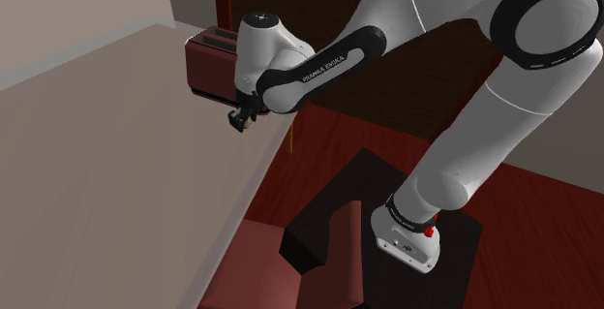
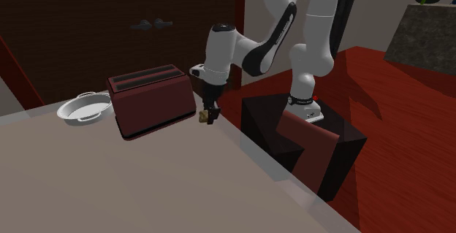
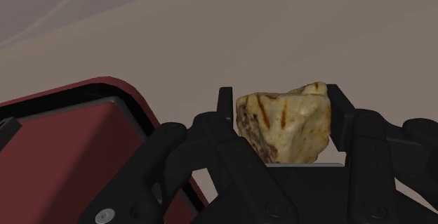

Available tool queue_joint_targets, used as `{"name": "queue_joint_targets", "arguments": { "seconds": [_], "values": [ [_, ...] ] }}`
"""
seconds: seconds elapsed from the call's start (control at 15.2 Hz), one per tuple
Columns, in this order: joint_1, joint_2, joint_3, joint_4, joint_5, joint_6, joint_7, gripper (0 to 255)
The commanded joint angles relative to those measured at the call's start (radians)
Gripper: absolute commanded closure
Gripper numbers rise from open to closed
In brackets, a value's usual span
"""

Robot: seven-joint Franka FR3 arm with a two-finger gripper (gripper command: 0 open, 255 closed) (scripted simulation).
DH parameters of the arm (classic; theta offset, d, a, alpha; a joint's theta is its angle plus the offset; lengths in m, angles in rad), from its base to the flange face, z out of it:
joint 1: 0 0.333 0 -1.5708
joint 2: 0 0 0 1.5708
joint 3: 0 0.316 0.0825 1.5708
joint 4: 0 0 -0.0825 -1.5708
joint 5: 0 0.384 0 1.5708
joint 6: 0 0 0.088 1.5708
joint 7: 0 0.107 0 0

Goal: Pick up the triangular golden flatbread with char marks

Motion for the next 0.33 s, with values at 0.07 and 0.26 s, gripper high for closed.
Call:
{"name": "queue_joint_targets", "arguments": {
  "seconds": [0.07, 0.26],
  "values": [
    [0.000, -0.025, 0.000, 0.016, 0.022, -0.039, -0.020, 255],
    [0.001, -0.035, 0.000, 0.022, 0.030, -0.054, -0.027, 255]
  ]
}}
